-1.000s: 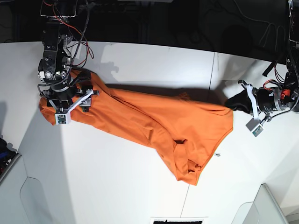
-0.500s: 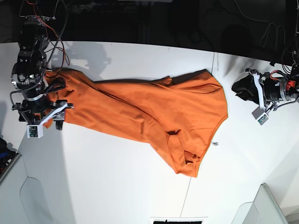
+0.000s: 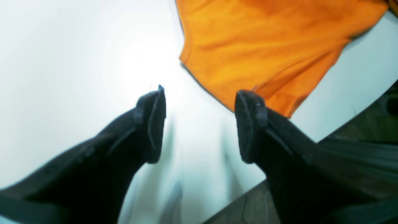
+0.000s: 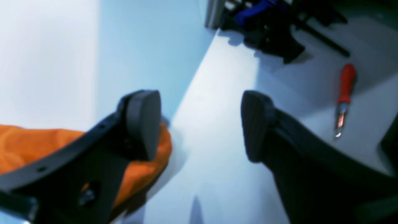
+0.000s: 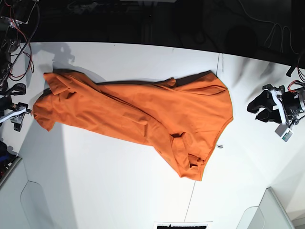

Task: Layout the t-shirt on the table in an organized manner, then fold the t-shirt properly
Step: 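Grasp the shirt edge with the right gripper and the hem with the left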

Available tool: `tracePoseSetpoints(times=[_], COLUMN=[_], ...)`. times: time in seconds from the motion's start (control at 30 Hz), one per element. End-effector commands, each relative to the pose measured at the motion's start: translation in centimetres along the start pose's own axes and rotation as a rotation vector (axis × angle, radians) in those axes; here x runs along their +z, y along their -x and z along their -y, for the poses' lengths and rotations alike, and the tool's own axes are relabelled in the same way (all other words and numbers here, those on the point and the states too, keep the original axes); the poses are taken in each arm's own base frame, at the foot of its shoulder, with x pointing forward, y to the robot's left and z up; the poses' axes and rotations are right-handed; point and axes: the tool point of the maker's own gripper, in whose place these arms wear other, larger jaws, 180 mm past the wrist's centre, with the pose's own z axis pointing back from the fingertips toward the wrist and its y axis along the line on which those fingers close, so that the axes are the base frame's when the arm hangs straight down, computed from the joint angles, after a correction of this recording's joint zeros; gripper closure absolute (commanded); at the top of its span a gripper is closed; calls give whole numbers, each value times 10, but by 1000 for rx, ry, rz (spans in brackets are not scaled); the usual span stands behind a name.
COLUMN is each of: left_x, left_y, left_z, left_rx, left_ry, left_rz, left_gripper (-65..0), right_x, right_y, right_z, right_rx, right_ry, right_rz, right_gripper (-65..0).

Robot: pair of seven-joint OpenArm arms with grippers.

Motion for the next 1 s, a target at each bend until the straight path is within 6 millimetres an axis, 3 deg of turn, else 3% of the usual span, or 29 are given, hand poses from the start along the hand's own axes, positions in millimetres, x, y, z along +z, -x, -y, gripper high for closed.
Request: tracePoseSetpoints(times=[0.0, 0.17, 0.37, 0.53, 0.67, 0.77, 0.87, 0.93, 0.97], left_x=[10, 11, 3, -17, -49, -86, -120, -132, -135], left_y=[-19, -29, -48, -76, -83, -74, -49, -29, -20], left_z=[-5, -13, -12, 4, 18, 34, 46, 47, 45], left_rx=[-31, -68, -90, -75, -76, -40, -21, -10, -6], left_ry=[-14, -57, -78, -40, -12, 41, 67, 70, 65], left_rz=[47, 102, 165, 279, 302, 253, 154, 91, 63], left_gripper=[-379, -379, -378, -378, -378, -378, -378, -378, -378], right_x=[-2, -32, -63, -67, -64, -64, -62, -62, -63], right_y=[-14, 4, 26, 47, 55, 55, 53, 52, 51], right_z=[5, 5, -31, -60, -76, -79, -88, -86, -82], right_rx=[-16, -122, -196, -206, -190, -178, -140, -129, -119], right_ry=[2, -27, -204, -280, -327, -335, -385, -382, -372], right_rz=[46, -27, -120, -192, -226, -230, -227, -225, -219], right_gripper=[-401, -401, -401, -401, -391, -266, -116, 0, 0])
